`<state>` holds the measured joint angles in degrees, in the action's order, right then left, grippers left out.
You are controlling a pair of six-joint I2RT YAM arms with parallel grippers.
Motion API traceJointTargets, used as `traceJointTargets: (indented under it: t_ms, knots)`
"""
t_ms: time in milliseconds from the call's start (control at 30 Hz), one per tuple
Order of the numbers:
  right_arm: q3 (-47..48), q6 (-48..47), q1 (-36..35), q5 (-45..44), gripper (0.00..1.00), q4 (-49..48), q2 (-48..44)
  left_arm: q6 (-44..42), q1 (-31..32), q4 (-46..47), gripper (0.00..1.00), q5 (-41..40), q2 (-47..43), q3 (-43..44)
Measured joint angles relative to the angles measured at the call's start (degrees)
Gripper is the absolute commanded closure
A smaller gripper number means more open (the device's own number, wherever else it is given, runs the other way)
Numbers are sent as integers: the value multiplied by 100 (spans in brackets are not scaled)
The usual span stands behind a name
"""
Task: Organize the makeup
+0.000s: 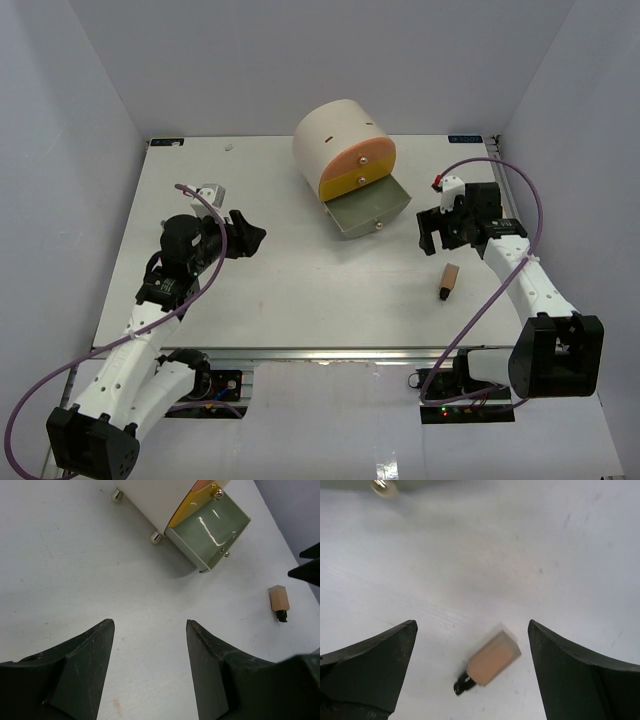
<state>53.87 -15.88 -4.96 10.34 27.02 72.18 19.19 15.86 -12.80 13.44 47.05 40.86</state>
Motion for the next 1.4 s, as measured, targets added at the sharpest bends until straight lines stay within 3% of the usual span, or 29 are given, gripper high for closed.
traceJointTargets:
  t_ms: [133,333,567,733,867,933,1033,1133,1400]
  knots:
    - [-167,201,86,-681,2,600,186,21,0,-1,30,52,-69,0]
    - [-236,718,334,-978,6,801,650,37,0,-2,30,76,-102,-1]
    - [-418,1039,958,-859,14,893,1171,38,0,-2,30,83,-116,-2]
    - [-418,1194,1010,-534,21,893,1400,38,0,-2,30,100,-146,-2]
    - [-410,1272,1010,-362,41,888,1597,38,0,-2,30,100,-155,-2]
    - [-389,1287,1022,-347,59,881,1669,38,0,-2,30,100,-155,-2]
    - [-370,1282,1056,-265,76,868,1707,38,0,-2,30,100,-155,-2]
    - [-366,1256,1063,-216,86,862,1708,38,0,-2,30,100,-155,-4]
    - [-172,464,1034,346,92,915,1305,38,0,-2,30,99,-152,-11]
